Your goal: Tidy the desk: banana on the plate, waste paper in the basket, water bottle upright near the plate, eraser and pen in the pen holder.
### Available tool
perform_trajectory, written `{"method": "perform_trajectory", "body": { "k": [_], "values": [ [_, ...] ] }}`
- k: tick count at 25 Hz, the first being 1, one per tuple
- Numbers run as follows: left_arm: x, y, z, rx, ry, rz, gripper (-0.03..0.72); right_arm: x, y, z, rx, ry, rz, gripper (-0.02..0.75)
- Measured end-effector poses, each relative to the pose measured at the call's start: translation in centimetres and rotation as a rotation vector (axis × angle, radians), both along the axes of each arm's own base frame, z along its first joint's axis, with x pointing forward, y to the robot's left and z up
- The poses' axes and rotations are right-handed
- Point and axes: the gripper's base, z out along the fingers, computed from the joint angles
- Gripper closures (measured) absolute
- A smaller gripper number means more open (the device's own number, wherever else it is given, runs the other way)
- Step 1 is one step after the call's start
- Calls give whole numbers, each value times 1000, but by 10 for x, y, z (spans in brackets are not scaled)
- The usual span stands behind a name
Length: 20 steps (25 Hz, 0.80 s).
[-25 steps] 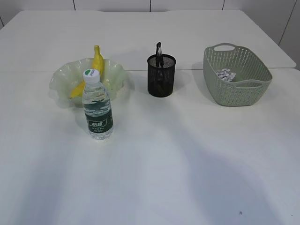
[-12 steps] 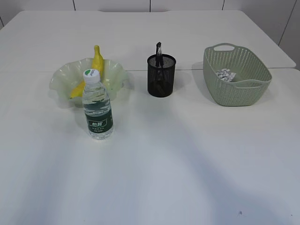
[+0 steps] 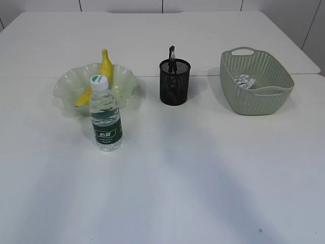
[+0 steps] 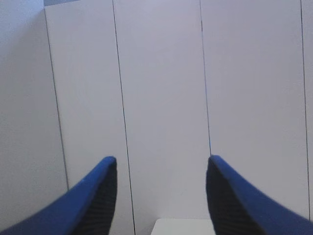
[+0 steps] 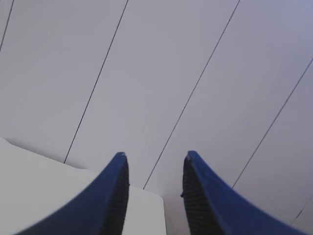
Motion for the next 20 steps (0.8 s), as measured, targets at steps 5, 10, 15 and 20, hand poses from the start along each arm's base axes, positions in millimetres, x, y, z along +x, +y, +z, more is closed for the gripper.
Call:
{"method": "perform_trajectory", "body": {
  "k": [5,10,15,20],
  "values": [
    [0,0,0,0,0,1,276,-35,-13,-5,-12,14,-7,456],
    [0,0,0,0,0,1,276,-60,-22,-4,-4,-3,-7,459],
    [0,0,0,0,0,1,276,-68,-24,-2,16,-13,6,477],
    [-2,1,0,35,8,21,276,-71,-24,-11,20,14,16,479]
  ]
}}
